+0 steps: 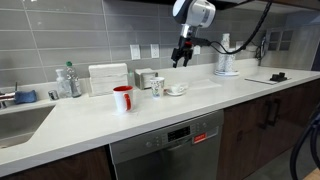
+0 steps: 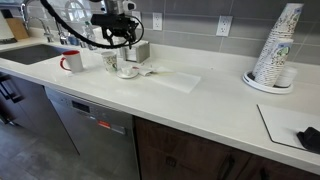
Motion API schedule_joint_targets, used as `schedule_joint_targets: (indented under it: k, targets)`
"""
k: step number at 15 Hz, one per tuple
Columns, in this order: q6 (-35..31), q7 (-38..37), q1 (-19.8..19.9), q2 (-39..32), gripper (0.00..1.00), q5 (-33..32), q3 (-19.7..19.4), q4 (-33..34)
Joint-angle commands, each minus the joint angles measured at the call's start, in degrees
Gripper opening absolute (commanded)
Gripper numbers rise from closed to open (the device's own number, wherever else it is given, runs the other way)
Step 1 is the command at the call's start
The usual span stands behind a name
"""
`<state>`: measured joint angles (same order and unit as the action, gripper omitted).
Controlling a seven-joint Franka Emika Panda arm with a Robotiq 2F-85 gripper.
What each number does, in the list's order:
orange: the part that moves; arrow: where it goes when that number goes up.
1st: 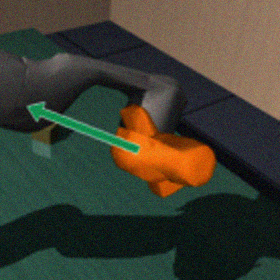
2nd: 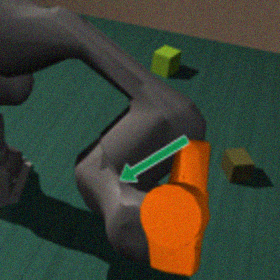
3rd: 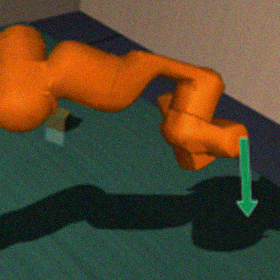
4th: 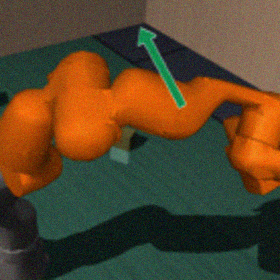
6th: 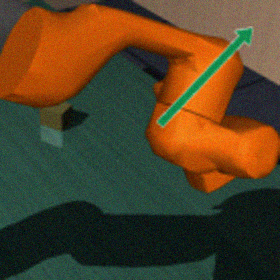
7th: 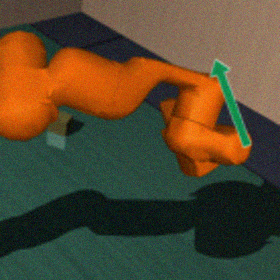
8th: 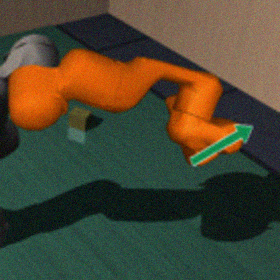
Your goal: Put the cup upright
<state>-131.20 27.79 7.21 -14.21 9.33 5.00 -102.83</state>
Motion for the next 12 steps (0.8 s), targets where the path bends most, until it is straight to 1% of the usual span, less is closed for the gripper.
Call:
schedule_joint_targets:
  k: [1, 2, 4, 7, 8, 9, 10, 12]
  targets:
    - [-0.5, -1.8, 0.0, 12.3, 1.0, 0.8, -2.5, -13.2]
    - [1.1, -2.1, -0.2, 14.1, 1.0, 0.8, -3.3, -14.1]
    - [6.5, -1.8, -0.5, 16.8, 1.0, 1.8, -4.7, -14.4]
    - [14.9, -2.8, -1.0, 18.1, 1.0, 0.9, -6.8, -12.0]
    - [16.8, -2.5, -1.0, 18.1, 1.0, 0.6, -7.4, -11.2]
    - [13.8, -2.1, -1.6, 17.6, 1.0, 0.7, -7.3, -11.5]
    - [15.1, -2.1, -1.5, 18.0, 1.0, 0.7, -7.7, -11.3]
    - [15.8, -2.1, -1.5, 18.2, 1.0, 0.7, -8.0, -11.2]
